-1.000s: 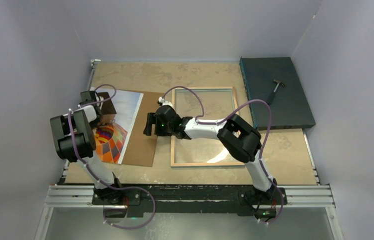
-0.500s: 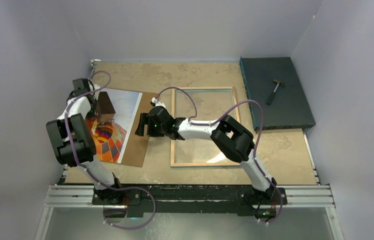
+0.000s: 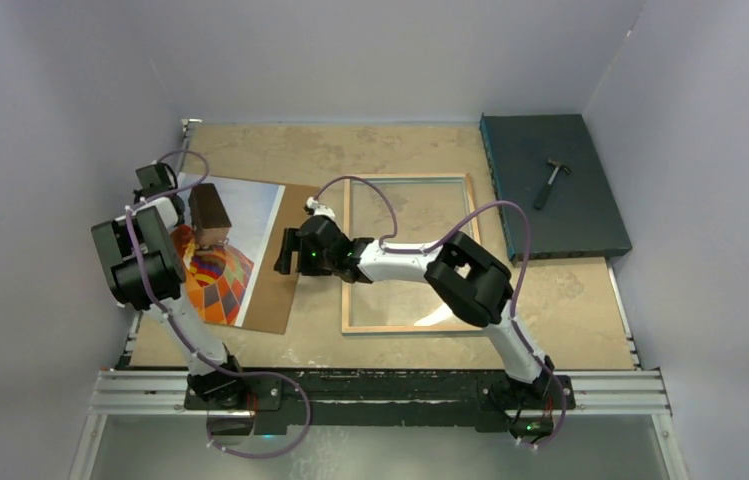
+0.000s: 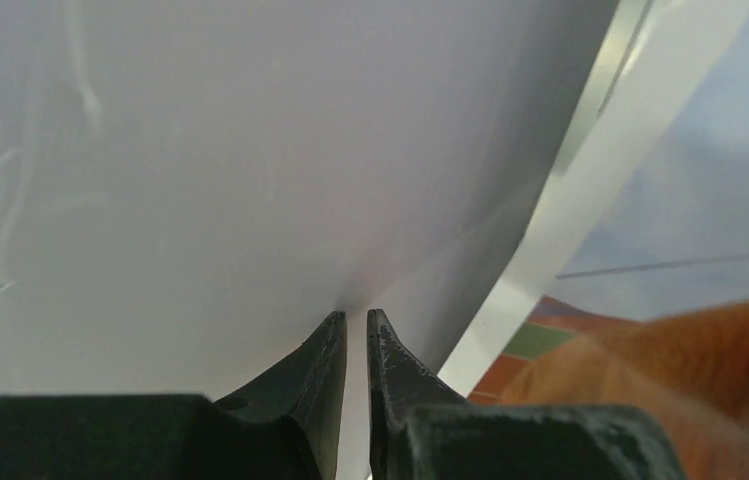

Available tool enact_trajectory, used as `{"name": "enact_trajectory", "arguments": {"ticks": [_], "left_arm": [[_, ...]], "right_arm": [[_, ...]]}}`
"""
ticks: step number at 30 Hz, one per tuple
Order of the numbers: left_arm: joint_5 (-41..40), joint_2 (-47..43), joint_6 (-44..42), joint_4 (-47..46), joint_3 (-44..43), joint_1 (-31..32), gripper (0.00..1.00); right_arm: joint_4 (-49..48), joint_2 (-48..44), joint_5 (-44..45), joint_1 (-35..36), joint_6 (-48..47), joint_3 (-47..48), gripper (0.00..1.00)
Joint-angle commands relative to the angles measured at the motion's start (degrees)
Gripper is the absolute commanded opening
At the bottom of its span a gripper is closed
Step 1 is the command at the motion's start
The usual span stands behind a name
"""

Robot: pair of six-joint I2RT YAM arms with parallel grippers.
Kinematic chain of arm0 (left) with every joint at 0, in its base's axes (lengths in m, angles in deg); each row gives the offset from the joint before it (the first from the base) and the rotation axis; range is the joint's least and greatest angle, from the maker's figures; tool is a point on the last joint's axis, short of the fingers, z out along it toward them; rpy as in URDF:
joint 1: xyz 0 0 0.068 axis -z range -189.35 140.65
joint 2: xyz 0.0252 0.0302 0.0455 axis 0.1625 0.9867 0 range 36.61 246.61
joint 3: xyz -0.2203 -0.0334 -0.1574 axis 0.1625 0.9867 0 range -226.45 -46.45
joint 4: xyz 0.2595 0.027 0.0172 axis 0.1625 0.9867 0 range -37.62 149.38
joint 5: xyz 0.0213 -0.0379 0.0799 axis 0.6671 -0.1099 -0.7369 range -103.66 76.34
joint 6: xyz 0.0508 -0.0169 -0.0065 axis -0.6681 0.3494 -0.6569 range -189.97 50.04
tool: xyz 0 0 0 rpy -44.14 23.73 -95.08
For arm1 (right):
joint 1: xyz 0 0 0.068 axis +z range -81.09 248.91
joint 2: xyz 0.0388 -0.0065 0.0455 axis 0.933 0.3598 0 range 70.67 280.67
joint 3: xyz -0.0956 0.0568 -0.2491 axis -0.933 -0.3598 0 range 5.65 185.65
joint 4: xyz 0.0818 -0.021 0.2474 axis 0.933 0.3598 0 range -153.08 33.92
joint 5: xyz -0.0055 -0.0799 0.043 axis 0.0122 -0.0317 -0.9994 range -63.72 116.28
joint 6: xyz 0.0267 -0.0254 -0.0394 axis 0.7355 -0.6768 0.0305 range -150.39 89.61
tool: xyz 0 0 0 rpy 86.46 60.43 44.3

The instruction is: Put the photo into the frame

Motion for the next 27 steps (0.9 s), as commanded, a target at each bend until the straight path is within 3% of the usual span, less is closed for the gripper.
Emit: {"name": "enact_trajectory", "arguments": {"ticks": [1,4,9,17,27], "left_arm": [[-5.7,3.2,-2.3,-8.7,-0.3,-1.0,0.11],[-3.3,5.0,-0.2,-6.5,-1.5,-1.1,0.11],[4.7,7.4,4.9,5.4,-4.9,-1.6,0.07],[13.7,7.7,6.9,12.8,-4.2,-3.2,0.0],[18.4,6.2,6.1,13.7,0.2,-3.9,0.0]], "right_arm": [[-1.0,-4.1,2.2,0.3,0.4,-1.9,0.81],[-1.2,-4.7,2.6,0.3,0.2,-2.2,0.81],[-3.8,-4.0,1.1,0.4,0.4,-2.0,0.81],[-7.4,1.2,-2.7,0.3,2.3,4.4,0.81],[-6.5,9.0,-4.7,0.4,9.0,11.3,0.81]]}}
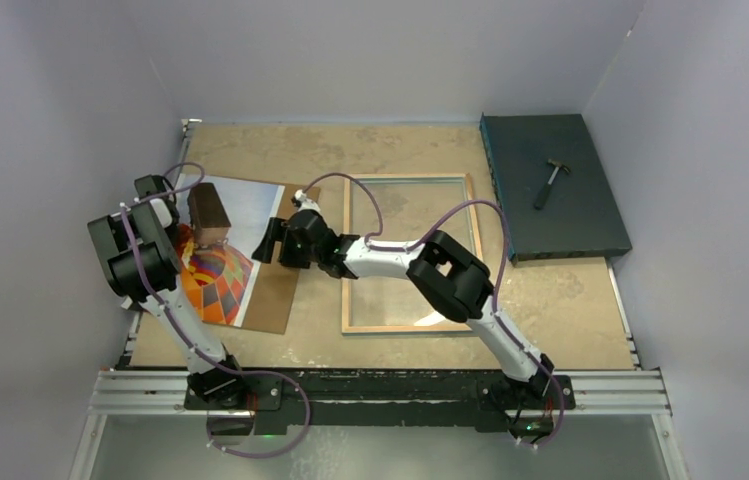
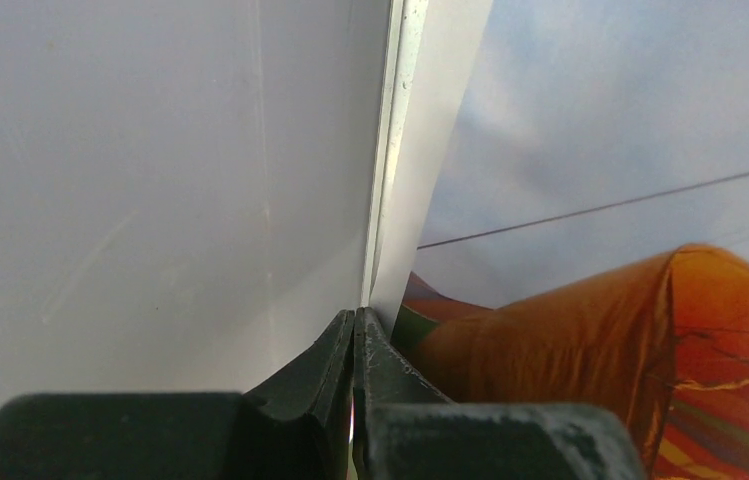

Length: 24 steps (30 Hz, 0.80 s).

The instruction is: Put the photo into the frame

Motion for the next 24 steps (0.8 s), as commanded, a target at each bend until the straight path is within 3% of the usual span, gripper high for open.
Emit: {"name": "enact_trajectory", "arguments": {"ticks": [1,11,24], "left_arm": [[6.8,-1.6,1.1,3.1,3.4,-0.7,0.0],[13.4,-4.2,1.5,6.9,5.8,-0.7,0.0],[20.6,-10.1,1.8,11.8,9.8,-0.6,0.0]], "right_arm": [[-0.6,2.9,-2.6,0.3,5.3,2.7,0.81],[1.5,6.9,-2.0,1.5,10.2,6.3,0.8],[2.8,1.9,1.5,1.5,13.1,-0.9,0.8]]}}
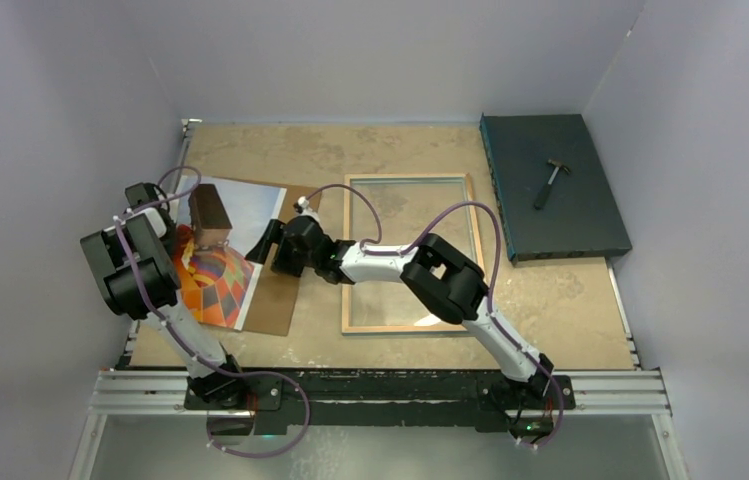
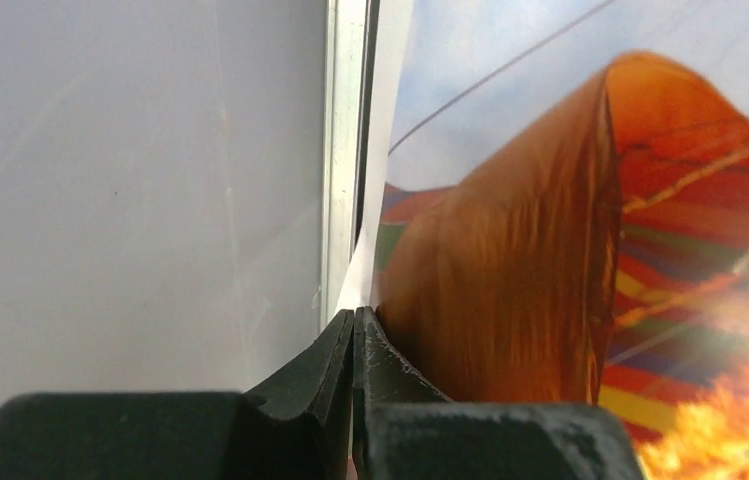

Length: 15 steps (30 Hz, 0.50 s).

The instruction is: Put the photo into the frame

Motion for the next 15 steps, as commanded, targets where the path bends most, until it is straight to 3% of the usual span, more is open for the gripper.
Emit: {"name": "enact_trajectory", "arguments": {"ticks": [1,15], "left_arm": [[11.1,-2.4,2.3,10.3,2.6,1.3,0.0],[10.4,-5.3,1.9,9.0,8.3,3.3,0.0]], "right_arm": [[5.8,-1.3,1.7,0.3,1.8,-2.0,0.8],[8.0,3.8,0.9,0.3,4.7,3.8,0.8]]}}
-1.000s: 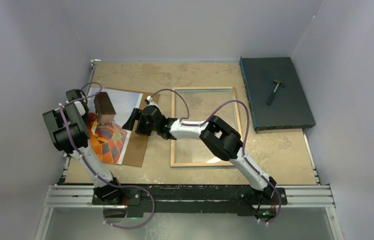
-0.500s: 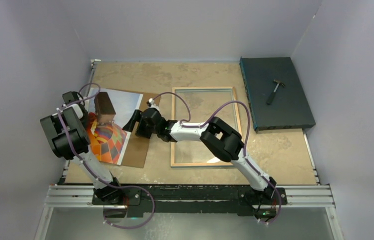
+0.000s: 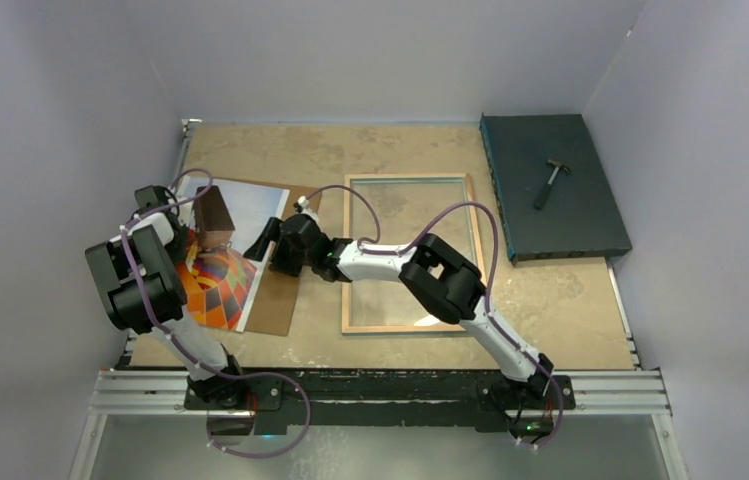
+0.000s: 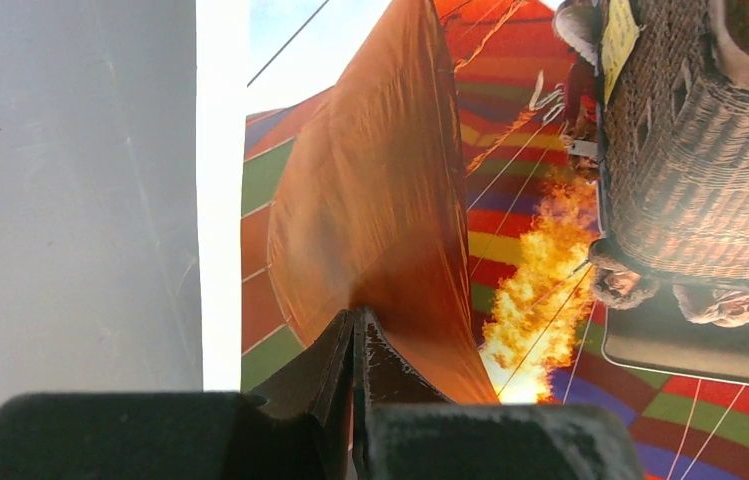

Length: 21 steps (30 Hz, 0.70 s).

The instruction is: Put the photo into the frame

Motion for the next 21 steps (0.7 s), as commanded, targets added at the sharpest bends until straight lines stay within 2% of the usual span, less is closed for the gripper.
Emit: {"name": "enact_trajectory", "arguments": {"ticks": [1,12,15,21], "left_arm": [[6.2,2.2,1.6,5.4,3.0,0.6,0.0],[6.2,3.1,0.8,4.9,3.8,0.7,0.0],[6.1,3.3,0.7,4.8,3.8,0.7,0.0],[6.9,3.1,0.5,5.6,3.1,0.8,0.0]], "right_arm": [[5.1,3.4,0.2,0.2,1.6,1.9,0.8],[3.7,7.6,-0.2,0.3,3.8,8.1,0.79],[5.9,7.0,-0.7,0.2,1.0,9.7,0.79],[14.2,3.0,12.2,-1.9,-10.6,14.1,0.81]]}}
